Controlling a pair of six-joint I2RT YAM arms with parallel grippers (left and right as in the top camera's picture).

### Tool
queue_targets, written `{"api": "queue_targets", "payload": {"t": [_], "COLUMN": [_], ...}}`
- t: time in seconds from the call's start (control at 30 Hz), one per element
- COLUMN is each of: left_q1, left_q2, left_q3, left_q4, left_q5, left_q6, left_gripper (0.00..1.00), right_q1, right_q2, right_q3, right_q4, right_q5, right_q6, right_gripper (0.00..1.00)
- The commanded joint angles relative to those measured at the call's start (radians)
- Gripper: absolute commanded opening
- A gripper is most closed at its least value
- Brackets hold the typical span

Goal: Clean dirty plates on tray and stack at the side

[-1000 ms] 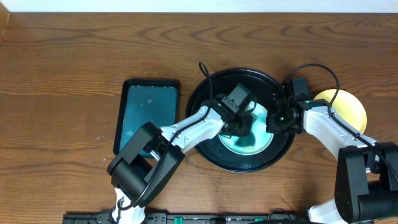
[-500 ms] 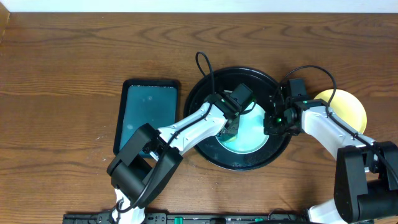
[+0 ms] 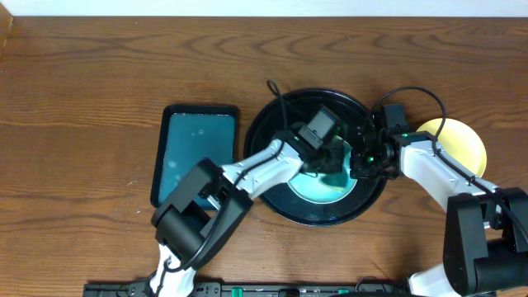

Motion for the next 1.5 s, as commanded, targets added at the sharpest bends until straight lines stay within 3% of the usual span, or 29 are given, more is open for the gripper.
{"api": "queue_targets", "payload": {"t": [0.0,0.3,0.53,0.73,0.9,1.0,1.23,1.33,1.47], "left_q1": [-0.005,0.100,0.098,0.086,0.111,0.150,0.354,0.452,0.572], "left_q2": [0.025,0.024,0.016,-0.059,-0.238,-0.340,-0.426,-0.426,-0.425], "left_q3": [-0.008,-0.006,0.030,0.137,0.152,0.151,0.092,0.027,-0.078], "left_q4": [-0.066,-0.428,-0.521,-0.647,-0.654,-0.696,-0.781,-0.770,-0.688], "left_q5": [-0.042,-0.586,-0.800,-0.695,-0.520,-0.507,-0.507,-0.497,-0.348], "left_q6": [-0.013,0.013,0.040,0.024,0.025,0.034,0.162,0.180,0.286], "left_gripper": [0.07,0.07,0.08,0.07,0.07,0.08,0.07,0.07,0.09], "right_q1": [0.004,0.004,0.004,0.004,0.003,0.003,0.003,0.007,0.035], "right_q2": [0.047,0.047,0.047,0.047,0.045,0.045,0.043,0.013,-0.085], "right_q3": [-0.022,-0.022,-0.022,-0.022,-0.022,-0.022,-0.019,0.016,0.082], "right_q4": [-0.018,-0.023,-0.023,-0.017,-0.011,-0.008,0.078,0.033,-0.060], "right_q5": [0.108,0.108,0.109,0.116,0.151,0.156,0.161,0.159,0.227], "right_q6": [-0.037,-0.037,-0.037,-0.037,-0.036,-0.036,-0.066,-0.066,-0.067], "right_gripper": [0.01,0.01,0.01,0.01,0.01,0.01,0.01,0.01,0.01]}}
